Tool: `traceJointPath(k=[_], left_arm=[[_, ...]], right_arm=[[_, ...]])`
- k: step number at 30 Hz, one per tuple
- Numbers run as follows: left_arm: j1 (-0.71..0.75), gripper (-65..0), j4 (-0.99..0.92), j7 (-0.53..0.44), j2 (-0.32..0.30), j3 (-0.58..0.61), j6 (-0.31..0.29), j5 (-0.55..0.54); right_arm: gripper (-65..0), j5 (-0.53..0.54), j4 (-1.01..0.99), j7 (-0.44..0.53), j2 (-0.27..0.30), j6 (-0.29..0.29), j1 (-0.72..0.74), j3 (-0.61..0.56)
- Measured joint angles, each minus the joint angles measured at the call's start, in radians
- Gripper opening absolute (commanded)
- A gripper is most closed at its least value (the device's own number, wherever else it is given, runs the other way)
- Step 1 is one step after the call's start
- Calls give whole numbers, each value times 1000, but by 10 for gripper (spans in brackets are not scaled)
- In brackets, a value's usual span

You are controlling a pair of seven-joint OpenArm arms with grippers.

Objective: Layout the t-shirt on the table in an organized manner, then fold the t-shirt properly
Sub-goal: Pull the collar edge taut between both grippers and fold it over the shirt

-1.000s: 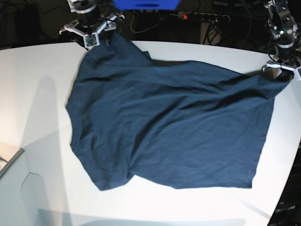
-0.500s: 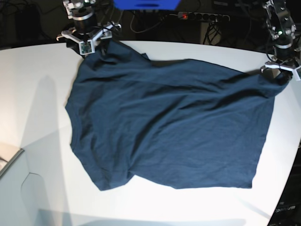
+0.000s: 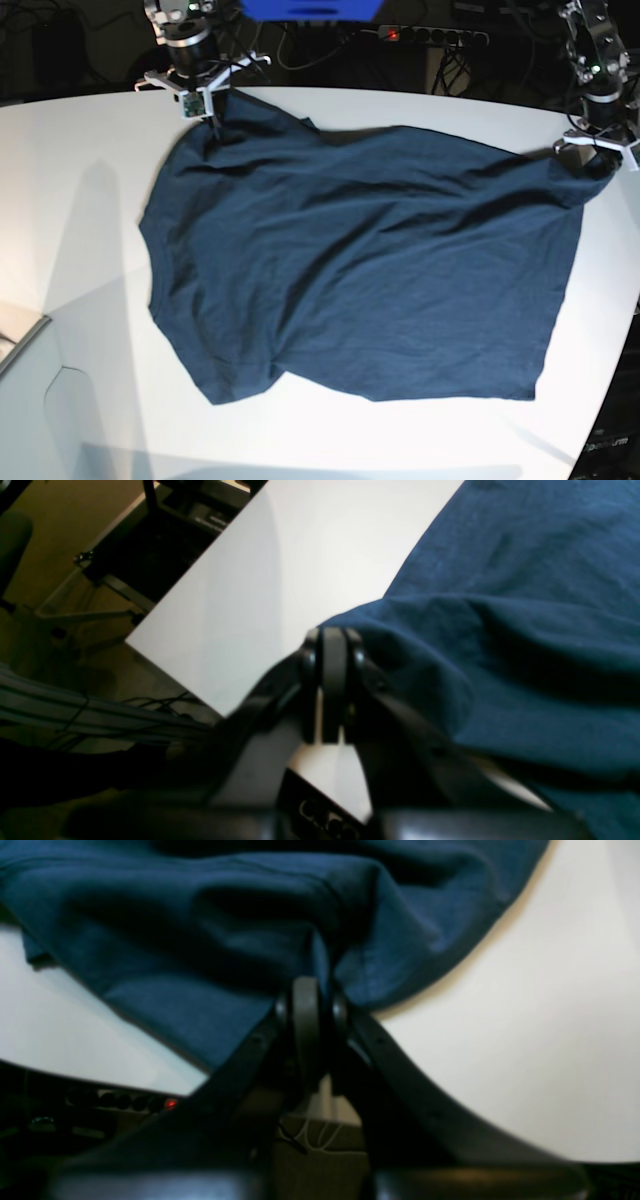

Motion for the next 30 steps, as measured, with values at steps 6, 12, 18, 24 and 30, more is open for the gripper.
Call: traceJointPath(k=[6, 12, 18, 24, 30], left_arm=[[2, -648, 2, 0, 0, 0, 0, 0], [45, -648, 85, 0, 20, -1, 5, 0], [51, -648, 103, -1, 30, -1, 3, 0], [61, -648, 103, 0, 28, -19, -3, 0], [61, -648, 103, 0, 24, -51, -1, 0]], right_arm=[[-650, -25, 155, -133, 6, -3, -84, 13], [-650, -29, 322, -119, 5, -6, -133, 13], [-650, -28, 397, -134, 3, -6, -167, 11], [-650, -28, 485, -126, 3, -6, -192, 11], [-650, -28, 517, -122, 3, -6, -192, 11]])
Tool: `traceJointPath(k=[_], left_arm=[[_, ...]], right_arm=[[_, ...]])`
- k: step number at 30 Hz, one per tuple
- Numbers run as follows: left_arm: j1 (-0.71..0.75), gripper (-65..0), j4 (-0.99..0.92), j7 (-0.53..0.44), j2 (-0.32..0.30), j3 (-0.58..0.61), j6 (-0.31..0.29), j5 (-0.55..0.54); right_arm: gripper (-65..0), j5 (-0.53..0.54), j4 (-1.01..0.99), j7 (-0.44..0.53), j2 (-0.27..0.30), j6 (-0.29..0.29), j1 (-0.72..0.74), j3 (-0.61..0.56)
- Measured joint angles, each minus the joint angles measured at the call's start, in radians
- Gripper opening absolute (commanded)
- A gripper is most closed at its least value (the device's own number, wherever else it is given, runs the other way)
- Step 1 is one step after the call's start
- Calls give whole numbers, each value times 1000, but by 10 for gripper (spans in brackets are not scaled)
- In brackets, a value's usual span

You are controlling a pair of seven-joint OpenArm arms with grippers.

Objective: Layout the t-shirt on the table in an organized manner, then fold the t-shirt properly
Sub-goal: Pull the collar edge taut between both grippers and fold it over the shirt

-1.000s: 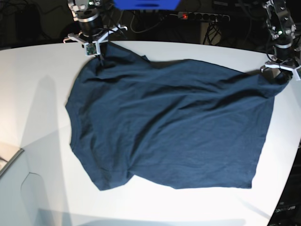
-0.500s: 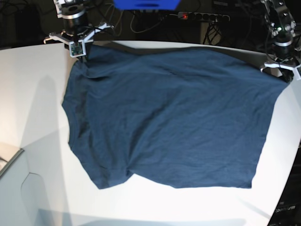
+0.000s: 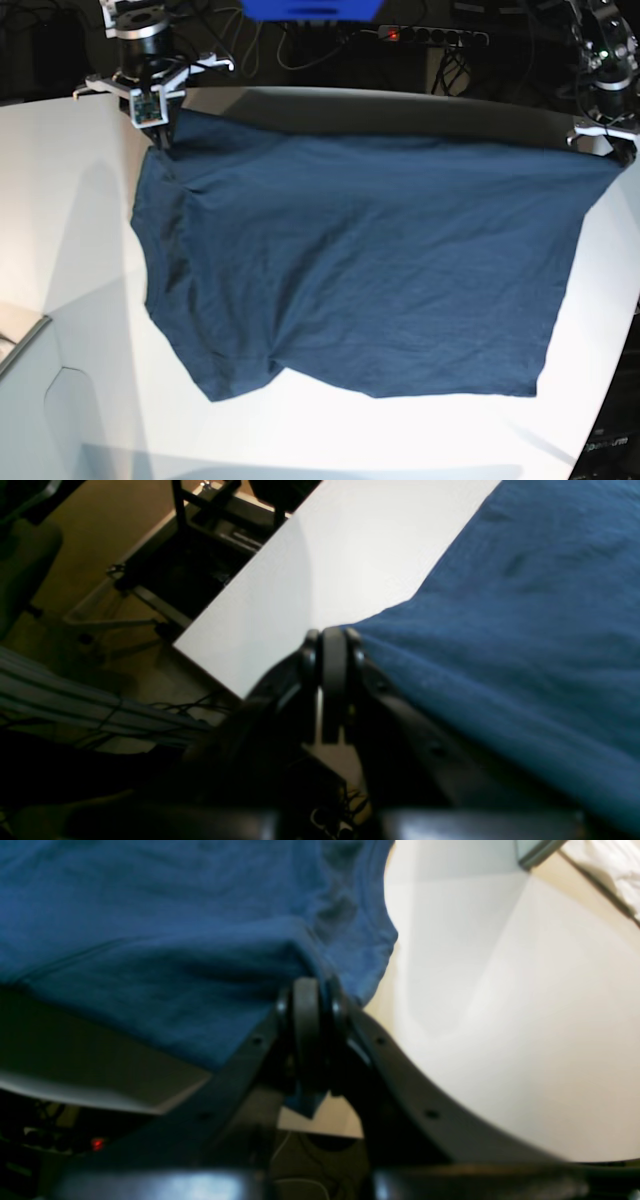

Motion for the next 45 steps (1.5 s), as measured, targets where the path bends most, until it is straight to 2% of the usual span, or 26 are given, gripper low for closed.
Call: traceJointPath(k=[10, 19, 22, 30, 42, 43, 45], left_arm=[[-59, -648, -9, 2, -3, 4, 0, 1], [-218, -648, -78, 4, -6, 8, -2, 5], [-274, -648, -136, 11, -30, 13, -2, 6], [-390, -648, -259, 4, -110, 115, 2, 7], [-560, -645, -448, 4, -127, 158, 4, 6], [-570, -645, -463, 3, -127, 158, 5, 6], [-584, -635, -488, 7, -127, 157, 5, 7]], right_arm=[[-650, 0, -20, -8, 0, 0, 59, -5], [-650, -4, -183, -17, 5, 1, 275, -4], [-650, -4, -226, -11, 5, 0, 344, -4], [-650, -4, -385, -15, 31, 1, 521, -3], [-650, -8, -569, -15, 76, 0, 698, -5], [-648, -7, -587, -16, 77, 0, 708, -4], [-588, -7, -603, -17, 77, 0, 718, -5]])
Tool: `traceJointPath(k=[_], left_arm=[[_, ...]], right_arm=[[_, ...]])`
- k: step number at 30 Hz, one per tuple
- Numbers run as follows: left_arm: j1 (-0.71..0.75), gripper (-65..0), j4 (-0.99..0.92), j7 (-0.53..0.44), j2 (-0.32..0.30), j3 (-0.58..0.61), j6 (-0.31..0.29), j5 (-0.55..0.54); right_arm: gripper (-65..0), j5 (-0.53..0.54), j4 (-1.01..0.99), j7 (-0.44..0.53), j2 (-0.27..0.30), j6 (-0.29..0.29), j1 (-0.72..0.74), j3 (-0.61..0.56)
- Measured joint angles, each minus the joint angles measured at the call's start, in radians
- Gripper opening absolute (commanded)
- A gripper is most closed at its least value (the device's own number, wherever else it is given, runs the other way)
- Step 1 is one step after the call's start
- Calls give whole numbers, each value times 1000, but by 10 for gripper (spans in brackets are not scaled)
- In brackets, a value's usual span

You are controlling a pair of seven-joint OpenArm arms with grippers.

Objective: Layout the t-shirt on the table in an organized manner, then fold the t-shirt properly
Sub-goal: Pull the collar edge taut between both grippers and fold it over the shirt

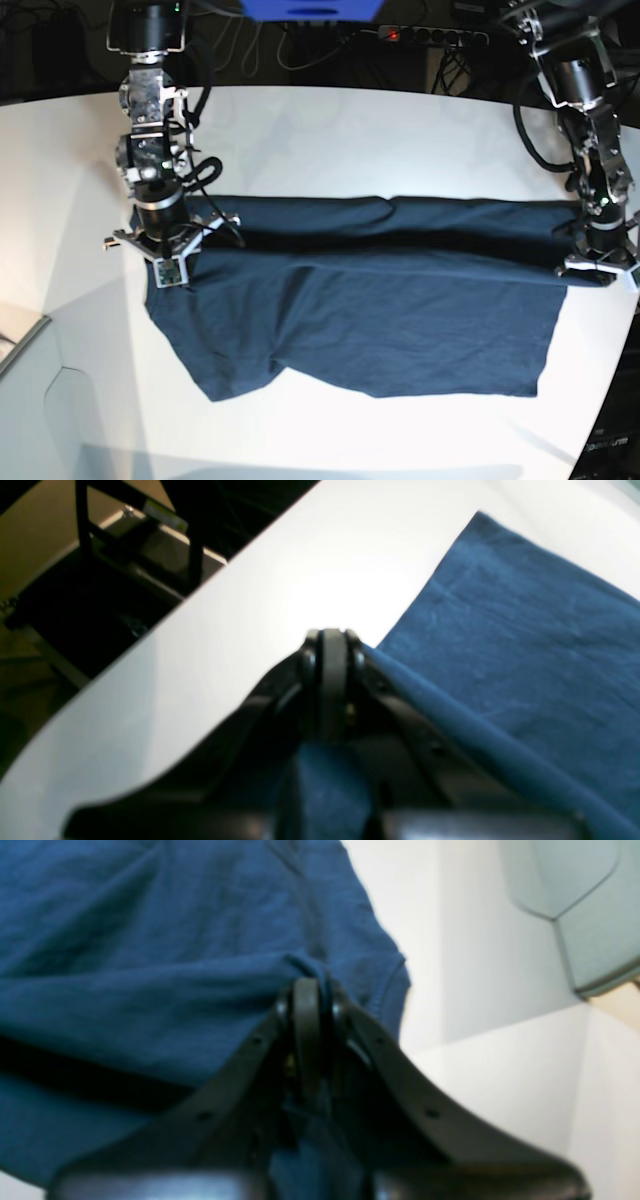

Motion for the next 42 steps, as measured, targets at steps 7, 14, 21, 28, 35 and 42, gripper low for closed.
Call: traceJointPath(k=[7, 14, 21, 28, 35, 42], left_arm=[[-3, -315, -4, 4, -40, 74, 3, 0], [117, -157, 86, -13, -20, 5, -5, -6], [172, -155, -55, -3, -11, -38, 3, -7], [142, -157, -94, -6, -16, -16, 10, -6], [70, -160, -185, -14, -10, 46, -4, -11], [58, -369, -213, -31, -16, 76, -5, -14]], right_arm=[[-322, -1, 31, -103, 3, 0, -6, 1], [-288, 2, 208, -96, 13, 0, -89, 4], [-285, 3, 280, -93, 14, 0, -181, 5], [-285, 3, 257, -91, 16, -1, -201, 63], [-284, 7, 106, -98, 32, 1, -162, 54], [-285, 4, -82, -92, 88, 0, -63, 58]])
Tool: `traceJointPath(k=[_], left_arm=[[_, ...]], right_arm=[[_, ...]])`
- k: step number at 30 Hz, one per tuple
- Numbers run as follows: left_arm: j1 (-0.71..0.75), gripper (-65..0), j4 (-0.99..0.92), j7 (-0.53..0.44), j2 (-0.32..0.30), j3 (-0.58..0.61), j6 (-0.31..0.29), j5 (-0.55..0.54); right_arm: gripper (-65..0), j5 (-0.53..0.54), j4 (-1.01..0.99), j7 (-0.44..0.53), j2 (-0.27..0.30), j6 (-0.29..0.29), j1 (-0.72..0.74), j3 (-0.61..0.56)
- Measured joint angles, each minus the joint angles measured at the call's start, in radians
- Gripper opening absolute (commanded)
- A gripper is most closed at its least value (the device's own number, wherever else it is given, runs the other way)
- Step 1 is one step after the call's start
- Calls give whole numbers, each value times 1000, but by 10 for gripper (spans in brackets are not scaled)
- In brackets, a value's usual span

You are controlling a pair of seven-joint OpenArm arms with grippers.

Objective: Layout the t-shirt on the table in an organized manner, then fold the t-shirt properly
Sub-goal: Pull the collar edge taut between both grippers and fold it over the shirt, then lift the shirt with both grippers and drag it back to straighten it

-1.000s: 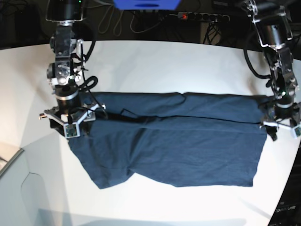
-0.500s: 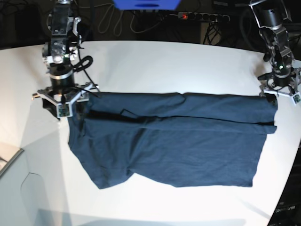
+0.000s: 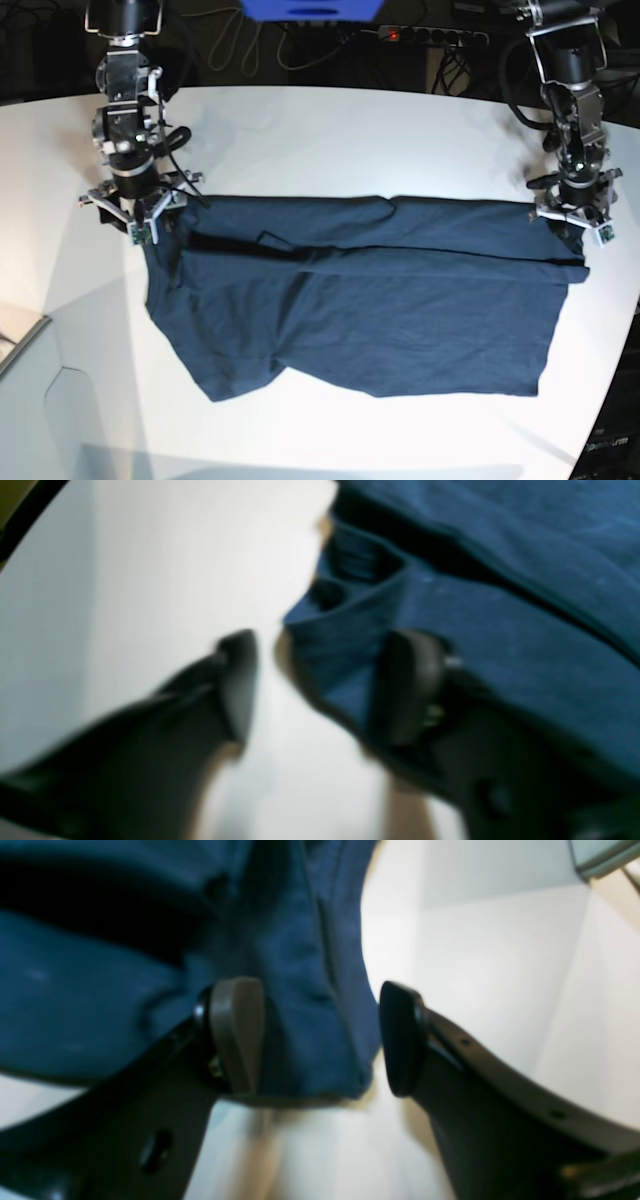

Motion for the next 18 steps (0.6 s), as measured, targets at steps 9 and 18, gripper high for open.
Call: traceJointPath(k=[9, 18], left_arm=[[-1, -650, 0, 6, -4, -2, -3, 4], [10, -645, 2, 10, -17, -2, -3, 4]], right_arm=[[-461, 11, -39, 28, 27, 0, 3, 1], [-650, 10, -39, 24, 40, 0, -16, 0]])
